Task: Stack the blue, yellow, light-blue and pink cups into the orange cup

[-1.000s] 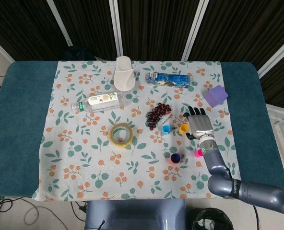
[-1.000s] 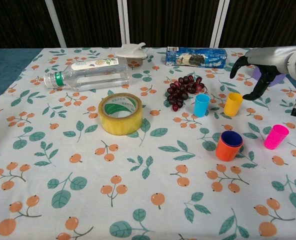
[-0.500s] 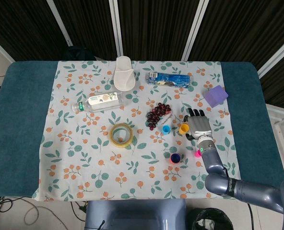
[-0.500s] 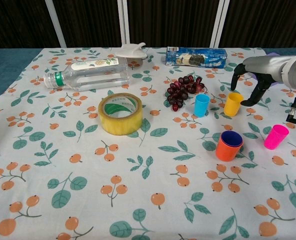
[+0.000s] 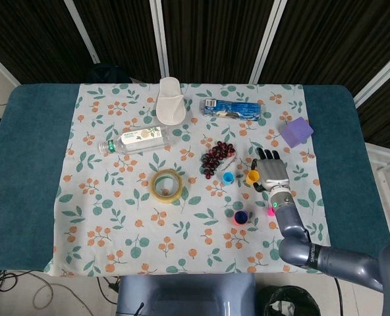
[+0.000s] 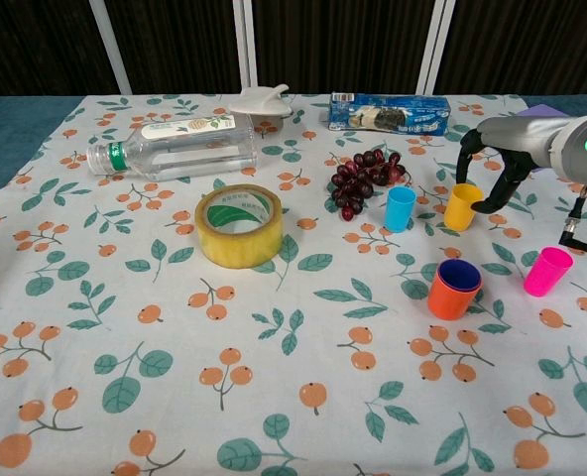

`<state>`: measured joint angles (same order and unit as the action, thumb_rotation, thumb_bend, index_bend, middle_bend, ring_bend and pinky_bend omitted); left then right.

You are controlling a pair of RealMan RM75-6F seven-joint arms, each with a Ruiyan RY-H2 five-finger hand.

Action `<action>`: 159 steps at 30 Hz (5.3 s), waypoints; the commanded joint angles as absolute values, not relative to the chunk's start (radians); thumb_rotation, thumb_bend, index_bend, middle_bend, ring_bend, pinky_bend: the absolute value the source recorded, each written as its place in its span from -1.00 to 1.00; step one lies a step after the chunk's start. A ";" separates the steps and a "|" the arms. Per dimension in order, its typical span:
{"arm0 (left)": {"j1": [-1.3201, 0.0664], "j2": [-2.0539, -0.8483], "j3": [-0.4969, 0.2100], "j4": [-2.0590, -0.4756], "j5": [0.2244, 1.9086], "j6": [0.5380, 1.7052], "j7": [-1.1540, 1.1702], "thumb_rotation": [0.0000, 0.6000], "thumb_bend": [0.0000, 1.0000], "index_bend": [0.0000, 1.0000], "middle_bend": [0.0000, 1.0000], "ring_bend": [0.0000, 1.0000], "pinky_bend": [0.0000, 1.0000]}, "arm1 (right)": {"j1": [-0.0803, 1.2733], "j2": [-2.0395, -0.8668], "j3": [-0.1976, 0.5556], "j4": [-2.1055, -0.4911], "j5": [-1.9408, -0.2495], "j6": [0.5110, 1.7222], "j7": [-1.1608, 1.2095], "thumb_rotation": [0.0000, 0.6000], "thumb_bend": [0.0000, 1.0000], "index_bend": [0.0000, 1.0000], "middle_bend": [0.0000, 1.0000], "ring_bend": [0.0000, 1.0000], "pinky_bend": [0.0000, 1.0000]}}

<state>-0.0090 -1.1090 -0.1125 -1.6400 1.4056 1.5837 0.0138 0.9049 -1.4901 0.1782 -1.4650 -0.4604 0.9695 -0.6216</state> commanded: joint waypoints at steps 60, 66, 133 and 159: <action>-0.009 -1.109 -0.113 -1.643 1.407 1.584 0.011 1.00 0.63 -0.85 -1.00 -1.00 -0.87 | 0.693 -1.267 0.015 -2.052 -0.914 1.186 -0.665 1.00 -0.20 -0.05 -1.00 -1.00 -1.00; -0.010 -1.109 -0.113 -1.642 1.407 1.582 0.012 1.00 0.63 -0.85 -1.00 -1.00 -0.87 | 0.691 -1.272 0.019 -2.031 -0.894 1.173 -0.657 1.00 -0.20 -0.05 -1.00 -1.00 -1.00; -0.009 -1.103 -0.115 -1.647 1.395 1.574 -0.005 1.00 0.63 -0.85 -1.00 -1.00 -0.86 | 0.978 -1.628 0.265 -1.450 -0.427 1.008 -0.693 1.00 -0.21 -0.22 -1.00 -1.00 -1.00; -0.008 -1.102 -0.118 -1.648 1.391 1.576 -0.008 1.00 0.63 -0.85 -1.00 -1.00 -0.85 | 0.908 -1.439 0.246 -1.729 -0.571 1.092 -0.653 1.00 -0.21 -0.02 -1.00 -1.00 -1.00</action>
<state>-0.0080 -1.1023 -0.1176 -1.6481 1.3913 1.5758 -0.0082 0.9375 -1.5096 0.2640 -1.6334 -0.5213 1.0515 -0.6469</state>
